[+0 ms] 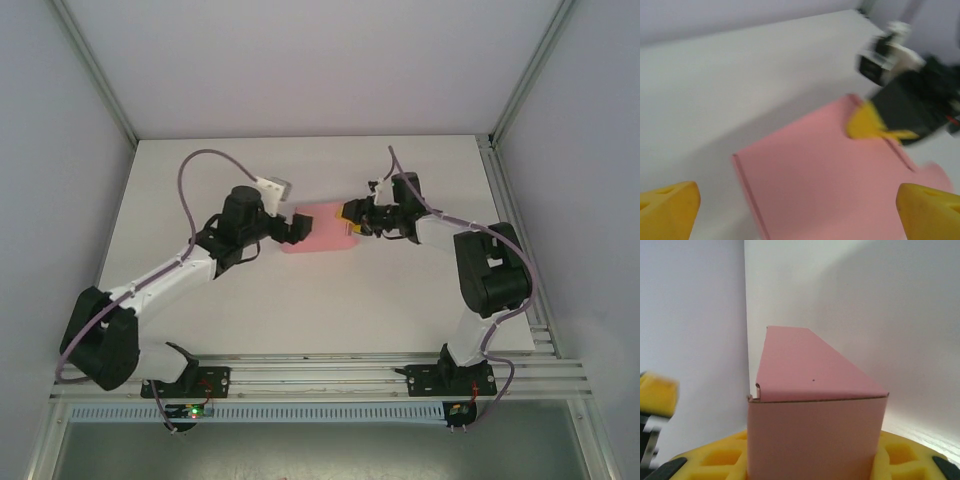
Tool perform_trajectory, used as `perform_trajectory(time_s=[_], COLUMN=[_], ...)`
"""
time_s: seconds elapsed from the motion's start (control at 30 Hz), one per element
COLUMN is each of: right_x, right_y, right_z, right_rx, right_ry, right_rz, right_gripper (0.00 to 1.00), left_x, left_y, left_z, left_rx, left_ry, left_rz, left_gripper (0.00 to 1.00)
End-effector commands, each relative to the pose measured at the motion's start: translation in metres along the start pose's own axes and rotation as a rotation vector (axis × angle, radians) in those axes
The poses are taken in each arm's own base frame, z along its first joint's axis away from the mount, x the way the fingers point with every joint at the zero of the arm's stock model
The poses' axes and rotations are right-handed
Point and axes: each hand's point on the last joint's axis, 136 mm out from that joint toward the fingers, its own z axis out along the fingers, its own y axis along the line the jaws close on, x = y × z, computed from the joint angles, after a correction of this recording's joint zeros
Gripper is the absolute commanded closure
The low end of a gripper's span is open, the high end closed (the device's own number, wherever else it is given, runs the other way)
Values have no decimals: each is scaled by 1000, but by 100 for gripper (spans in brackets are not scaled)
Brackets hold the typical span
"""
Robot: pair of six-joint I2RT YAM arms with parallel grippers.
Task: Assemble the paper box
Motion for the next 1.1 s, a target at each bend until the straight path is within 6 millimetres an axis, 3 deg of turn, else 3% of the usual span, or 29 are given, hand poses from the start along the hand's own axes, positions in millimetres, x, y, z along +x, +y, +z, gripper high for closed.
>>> perform_trajectory(time_s=[0.0,0.13,0.3,0.47,0.73,1.0,1.07], right_x=[-2,-12,-14,-15,-8,10,15], right_y=[7,21,43,56,59,52,54], right_z=[-9,-14,-20,-26,-27,-20,-16], right_rx=[14,-12,-70,-88,-95,-68,-82], right_ry=[33,2,22,24,35,96,128], right_rz=[100,168,258,311,352,392,405], right_gripper=[66,66,69,71,71,70,69], left_x=[15,15,20,28,32,18,16], left_y=[-21,-43,-49,-42,-22,-10,-10], left_z=[-11,-16,-14,0,29,52,57], left_rx=[0,34,18,-36,-164,-278,-283], left_ry=[101,71,70,122,181,128,118], left_rz=[433,624,800,900,1018,1055,1056], left_gripper=[0,0,0,0,0,0,7])
